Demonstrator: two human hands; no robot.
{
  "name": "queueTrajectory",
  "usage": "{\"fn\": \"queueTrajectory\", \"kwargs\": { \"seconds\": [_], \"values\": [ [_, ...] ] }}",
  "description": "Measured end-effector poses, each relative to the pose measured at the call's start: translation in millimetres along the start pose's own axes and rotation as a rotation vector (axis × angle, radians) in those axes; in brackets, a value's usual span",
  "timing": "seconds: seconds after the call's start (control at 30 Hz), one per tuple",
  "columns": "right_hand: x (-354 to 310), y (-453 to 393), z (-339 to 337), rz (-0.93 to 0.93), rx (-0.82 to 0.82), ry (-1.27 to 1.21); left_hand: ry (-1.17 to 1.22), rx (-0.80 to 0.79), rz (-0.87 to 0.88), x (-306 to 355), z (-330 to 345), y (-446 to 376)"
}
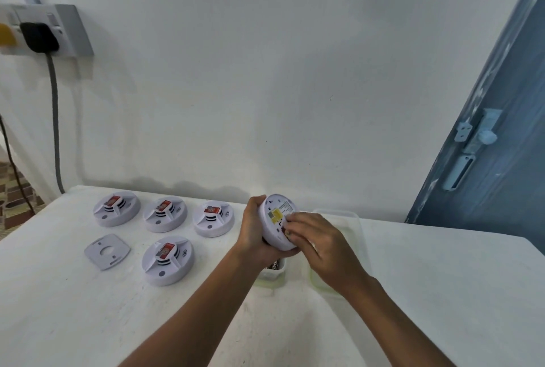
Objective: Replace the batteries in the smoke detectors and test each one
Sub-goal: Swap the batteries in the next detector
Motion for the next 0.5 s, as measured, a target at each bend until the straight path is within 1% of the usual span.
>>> {"fn": "queueTrajectory", "kwargs": {
  "seconds": [0.03,0.1,0.17,0.2,0.27,0.33,0.43,0.5],
  "values": [
    [2,-3,-6,0.051,0.052,-0.061,-0.001,0.002,0.01,0,0,-1],
    [19,-8,-20,0.213,0.169,-0.198,-0.014,0.008,0.036,1,0,-3],
    [49,-9,-34,0.386,0.255,-0.199,-0.02,0.033,0.062,3,-5,-4],
    [66,-9,-40,0.464,0.253,-0.135,-0.015,0.046,0.074,5,-8,-4],
    [98,-10,-46,0.585,0.15,0.105,0.007,0.044,0.089,7,-13,-4],
    [120,-9,-44,0.667,-0.021,0.371,0.022,0.039,0.1,8,-16,-4],
    [133,-7,-35,0.688,-0.249,0.735,0.036,0.033,0.1,8,-19,-4],
    [135,-6,-29,0.69,-0.334,0.924,0.041,0.032,0.1,10,-20,-4]
  ]
}}
Point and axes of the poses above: each hand's wrist, its own y-axis away from the middle knuckle, its own z-axis out of the palm, x = y × z, the point moved 10 cm from there along -y, towards the middle knuckle
